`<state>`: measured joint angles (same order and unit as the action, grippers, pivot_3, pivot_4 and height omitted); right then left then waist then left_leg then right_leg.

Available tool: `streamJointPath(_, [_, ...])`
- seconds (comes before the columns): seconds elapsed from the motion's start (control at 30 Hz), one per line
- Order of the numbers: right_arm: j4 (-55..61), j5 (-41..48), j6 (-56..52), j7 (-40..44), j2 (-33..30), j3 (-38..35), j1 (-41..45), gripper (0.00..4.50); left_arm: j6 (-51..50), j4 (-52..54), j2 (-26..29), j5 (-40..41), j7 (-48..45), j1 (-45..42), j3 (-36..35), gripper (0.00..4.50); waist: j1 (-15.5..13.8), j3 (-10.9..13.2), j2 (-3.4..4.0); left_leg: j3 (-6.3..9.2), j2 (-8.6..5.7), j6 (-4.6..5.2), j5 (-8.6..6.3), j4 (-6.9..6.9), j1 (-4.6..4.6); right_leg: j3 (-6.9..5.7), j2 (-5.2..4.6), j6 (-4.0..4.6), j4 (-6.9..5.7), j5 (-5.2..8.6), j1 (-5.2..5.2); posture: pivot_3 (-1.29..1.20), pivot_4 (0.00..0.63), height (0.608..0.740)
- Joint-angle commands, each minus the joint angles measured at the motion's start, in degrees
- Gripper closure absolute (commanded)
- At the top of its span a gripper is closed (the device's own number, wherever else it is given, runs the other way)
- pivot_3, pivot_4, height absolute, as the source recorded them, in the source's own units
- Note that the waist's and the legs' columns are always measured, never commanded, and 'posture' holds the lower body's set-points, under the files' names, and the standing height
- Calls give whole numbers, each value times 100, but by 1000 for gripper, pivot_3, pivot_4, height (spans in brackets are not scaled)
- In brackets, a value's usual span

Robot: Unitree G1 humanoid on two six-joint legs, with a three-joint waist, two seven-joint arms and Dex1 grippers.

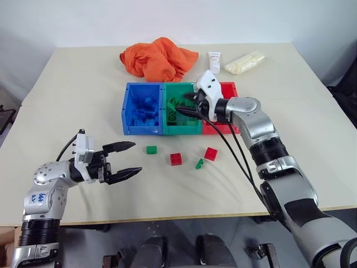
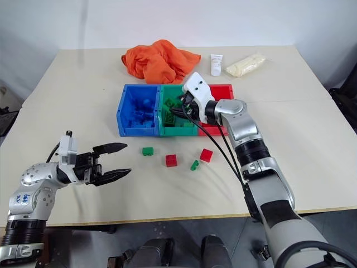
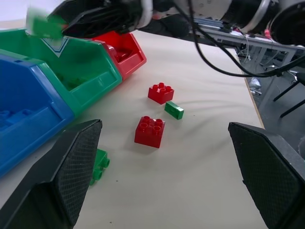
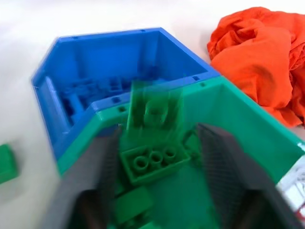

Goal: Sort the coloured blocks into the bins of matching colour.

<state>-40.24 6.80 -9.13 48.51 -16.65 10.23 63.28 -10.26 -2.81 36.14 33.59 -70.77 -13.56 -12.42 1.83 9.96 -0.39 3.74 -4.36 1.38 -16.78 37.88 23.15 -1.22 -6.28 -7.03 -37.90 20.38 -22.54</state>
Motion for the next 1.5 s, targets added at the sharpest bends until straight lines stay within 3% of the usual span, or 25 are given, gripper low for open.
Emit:
streamJointPath(0.03, [-110,-20,389,83,-30,-203,230,624,113,98,-44,16,36,-93,-10,0,6,0,1,0,-2,0,0,-1,1,-1,0,0,2,0,0,0,150,740])
streamJointPath(0.1, [23,-11,419,164,-133,-249,178,19,126,83,-72,18,36,-106,19,0,13,0,1,0,-2,0,0,-2,1,-1,0,0,2,0,0,0,150,740])
streamJointPath(0.3, [1902,429,-82,858,-783,-432,-821,19,165,-120,-127,-18,-48,-279,101,0,-13,0,1,5,0,-1,-1,3,1,-2,0,0,2,0,4,0,150,740])
streamJointPath(0.53, [4094,1278,-1037,1503,-2062,-1045,-2623,19,276,-486,-125,-74,-179,-508,180,0,-40,1,1,7,-4,1,-2,5,5,0,-2,0,12,0,11,0,150,740])
streamJointPath(0.6, [4611,1575,-1371,1707,-2618,-1533,-3437,19,269,-534,-89,-71,-232,-517,176,0,-43,1,1,4,-1,1,-2,3,5,1,0,0,16,0,10,0,150,740])
streamJointPath(0.87, [5137,1858,-1796,1997,-3886,-2802,-5620,19,227,-481,44,-3,-331,-350,44,0,-127,1,1,-12,3,6,-2,0,1,13,-1,0,47,0,18,0,150,740])
streamJointPath(1.07, [5140,1866,-2078,1681,-3779,-2370,-5256,19,232,-455,86,21,-351,-305,-2,0,-146,1,1,-15,3,6,-2,6,-1,19,-1,0,48,0,17,0,150,740])
streamJointPath(1.33, [4406,1207,-1717,1060,-2733,-1044,-4001,19,191,-182,18,48,-218,-171,-2,0,-170,1,1,-15,1,5,-2,7,1,19,-3,0,48,0,14,0,150,740])
streamJointPath(1.5, [3694,852,-1236,1108,-2139,-430,-3521,19,106,264,-34,153,21,123,-81,0,-165,1,1,-13,1,5,-2,6,2,17,-3,0,43,0,10,0,150,740])
